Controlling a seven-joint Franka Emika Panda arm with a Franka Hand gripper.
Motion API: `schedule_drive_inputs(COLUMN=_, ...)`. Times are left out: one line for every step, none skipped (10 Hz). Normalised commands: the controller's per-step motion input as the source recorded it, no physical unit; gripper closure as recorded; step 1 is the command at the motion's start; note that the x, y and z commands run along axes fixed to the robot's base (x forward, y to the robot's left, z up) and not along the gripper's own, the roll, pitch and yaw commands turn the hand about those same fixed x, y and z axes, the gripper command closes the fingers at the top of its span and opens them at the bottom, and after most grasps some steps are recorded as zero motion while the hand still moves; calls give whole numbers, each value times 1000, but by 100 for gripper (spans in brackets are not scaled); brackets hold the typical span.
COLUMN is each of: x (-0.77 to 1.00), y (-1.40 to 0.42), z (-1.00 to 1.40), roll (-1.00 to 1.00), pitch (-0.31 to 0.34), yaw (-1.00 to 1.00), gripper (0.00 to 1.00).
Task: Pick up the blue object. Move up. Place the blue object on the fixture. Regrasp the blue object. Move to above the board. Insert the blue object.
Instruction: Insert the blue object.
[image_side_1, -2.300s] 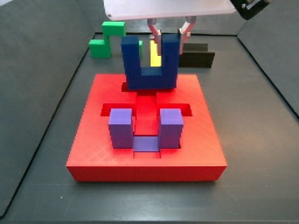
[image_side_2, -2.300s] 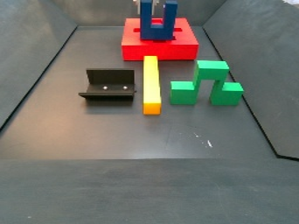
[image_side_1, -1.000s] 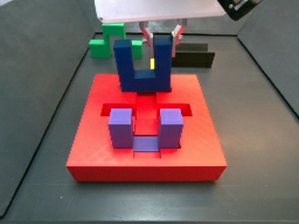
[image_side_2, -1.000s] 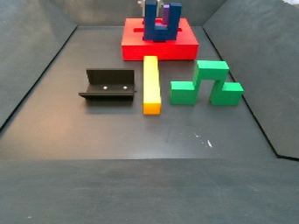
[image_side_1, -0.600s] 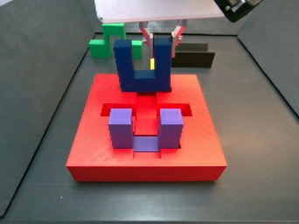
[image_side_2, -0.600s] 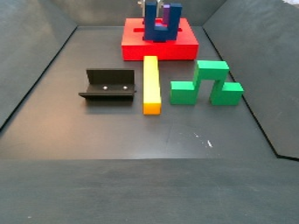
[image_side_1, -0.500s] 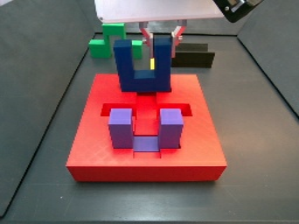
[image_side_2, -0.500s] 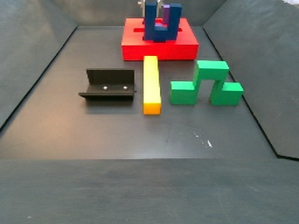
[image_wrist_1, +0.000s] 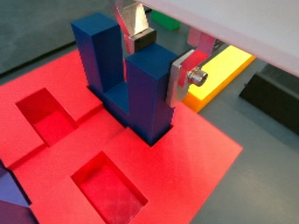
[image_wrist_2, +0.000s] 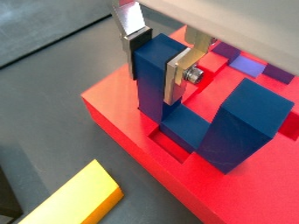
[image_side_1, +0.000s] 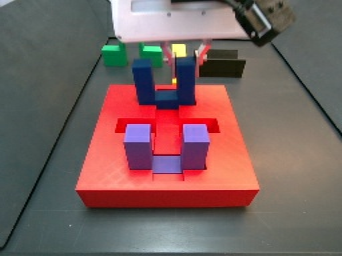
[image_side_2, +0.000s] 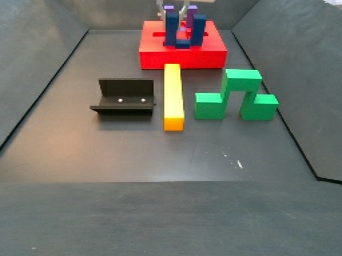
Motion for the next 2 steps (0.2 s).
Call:
schedule_drive_inputs(x=0, y=0, z=-320, roll=50, pitch=0, yaw=0, gripper=100)
schedule_drive_inputs(x=0, y=0, z=0, roll=3, pitch=0, yaw=0, gripper=100)
